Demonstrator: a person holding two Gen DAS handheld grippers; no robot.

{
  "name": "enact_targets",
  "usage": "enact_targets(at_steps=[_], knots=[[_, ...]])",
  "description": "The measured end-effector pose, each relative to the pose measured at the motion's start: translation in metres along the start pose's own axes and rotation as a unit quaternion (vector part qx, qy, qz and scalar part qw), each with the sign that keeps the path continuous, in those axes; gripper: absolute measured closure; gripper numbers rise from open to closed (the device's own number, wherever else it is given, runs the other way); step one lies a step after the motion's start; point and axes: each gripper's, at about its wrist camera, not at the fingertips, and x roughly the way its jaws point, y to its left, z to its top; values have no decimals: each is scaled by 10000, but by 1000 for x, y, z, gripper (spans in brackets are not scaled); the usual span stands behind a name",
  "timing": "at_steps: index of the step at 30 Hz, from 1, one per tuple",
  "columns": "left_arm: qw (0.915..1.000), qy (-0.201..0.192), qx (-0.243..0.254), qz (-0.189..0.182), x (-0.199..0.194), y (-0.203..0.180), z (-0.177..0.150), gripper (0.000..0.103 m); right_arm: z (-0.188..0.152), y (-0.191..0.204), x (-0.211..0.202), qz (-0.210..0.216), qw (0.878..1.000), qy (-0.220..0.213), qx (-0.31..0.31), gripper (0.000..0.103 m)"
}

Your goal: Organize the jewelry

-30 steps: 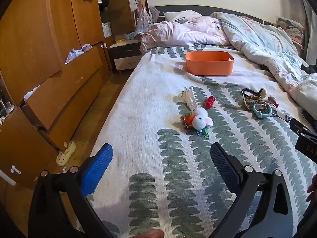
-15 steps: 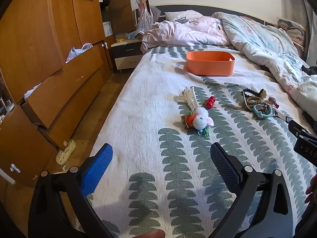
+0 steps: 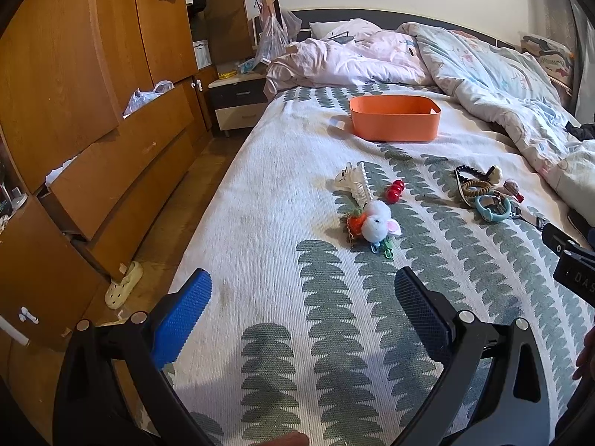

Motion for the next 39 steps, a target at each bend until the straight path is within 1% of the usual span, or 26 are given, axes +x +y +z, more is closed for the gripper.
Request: enact_targets(at_steps=[7,18,22,24,28,30,33,36,39], knots=[[9998,146,-86,-140,4,-1,-1,5,0,0,1,-18,10000,0,15,3],[9998,119,-80,-115,5,3,-2,5,1,-5,3,-31,10000,6,25,3],[9993,116,-165,-311,5,6,-1,5,1,-4,6,-8,10000,48,-63,3],[9993,143,-149,-298,5,4,-1,5,1,-2,7,-16,9999,43,-118,3],[9998,-16,77,-164,4,-3,-1,5,2,-2,6,-54,9999,-6,-138,3],[9997,-38,148,-173,3,-5,-1,5,3,-2,6,-73,9998,-28,-156,3],[9998,23,89,-201,6,-4,-1,5,5,-3,6,1,9999,-15,-151,3],[9998,156,25,-104,16,-3,-1,5,7,-4,9,138,9998,32,-171,3],[9998,176,-9,-88,21,-3,1,5,8,-8,15,276,9995,119,-31,3]])
